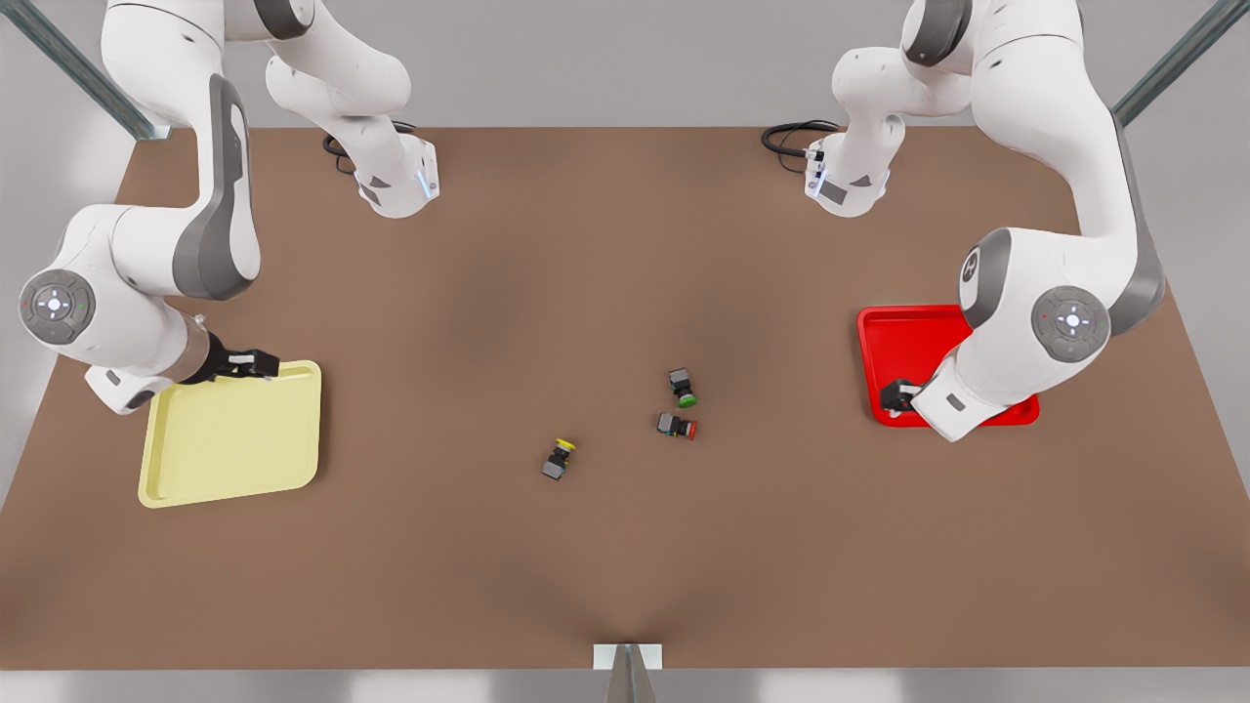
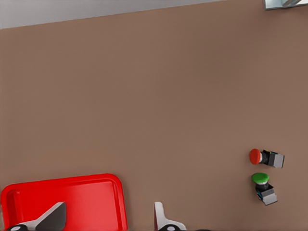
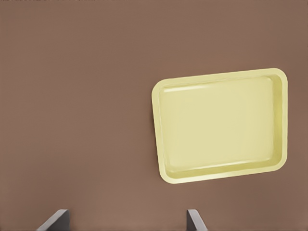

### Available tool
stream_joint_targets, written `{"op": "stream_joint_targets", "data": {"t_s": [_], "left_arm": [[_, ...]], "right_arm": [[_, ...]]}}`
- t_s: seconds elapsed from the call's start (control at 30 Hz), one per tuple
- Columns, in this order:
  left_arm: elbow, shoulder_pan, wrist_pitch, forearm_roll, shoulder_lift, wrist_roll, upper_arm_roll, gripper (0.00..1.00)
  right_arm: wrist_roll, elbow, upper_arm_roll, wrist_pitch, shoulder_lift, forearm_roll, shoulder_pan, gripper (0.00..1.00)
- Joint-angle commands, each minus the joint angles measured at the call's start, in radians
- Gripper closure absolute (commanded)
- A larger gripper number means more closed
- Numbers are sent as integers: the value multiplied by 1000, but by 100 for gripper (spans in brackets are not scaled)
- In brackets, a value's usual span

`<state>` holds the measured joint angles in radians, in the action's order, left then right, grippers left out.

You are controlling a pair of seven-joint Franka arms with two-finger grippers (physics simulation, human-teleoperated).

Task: Place the switches on the corresponding trays according to their colors

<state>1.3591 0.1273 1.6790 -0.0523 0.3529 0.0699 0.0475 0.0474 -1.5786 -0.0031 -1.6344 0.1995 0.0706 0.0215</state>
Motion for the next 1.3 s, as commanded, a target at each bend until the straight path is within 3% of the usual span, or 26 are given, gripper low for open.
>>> {"op": "stream_joint_targets", "data": {"t_s": [0.0,0.03,0.17,0.3,0.47,0.6,0.67,0.7,0.77,0.83,0.87,1.0,1.27], "left_arm": [[0,0,-1,-17,1,5,0,0],[0,2,-1,-15,12,47,2,0],[9,192,70,22,120,1123,14,0],[11,339,261,54,255,1660,12,0],[11,439,343,43,360,1751,11,0],[24,460,432,43,426,1759,9,0],[26,460,482,43,462,1769,8,0],[26,460,496,43,472,1771,8,0],[26,463,502,43,475,1771,8,0],[26,460,505,43,479,1769,8,20],[26,460,507,43,482,1769,8,21],[26,460,531,43,498,1769,8,22],[49,460,548,45,512,1771,8,21]], "right_arm": [[0,0,0,2,0,0,0,0],[0,0,0,2,0,0,0,0],[-8,-8,3,-2,-2,0,-3,0],[-254,-4,40,-128,92,-20,-133,0],[-699,28,37,-424,308,-74,-333,0],[-716,75,40,-539,434,-135,-406,0],[-770,45,228,-587,425,-126,-250,0],[-781,51,233,-575,416,-133,-238,0],[-824,45,230,-584,417,-130,-247,0],[-911,120,209,-591,514,-90,-316,0],[-932,178,178,-590,558,-83,-373,0],[-942,189,181,-691,652,-43,-373,0],[-972,233,175,-691,730,0,-422,0]]}}
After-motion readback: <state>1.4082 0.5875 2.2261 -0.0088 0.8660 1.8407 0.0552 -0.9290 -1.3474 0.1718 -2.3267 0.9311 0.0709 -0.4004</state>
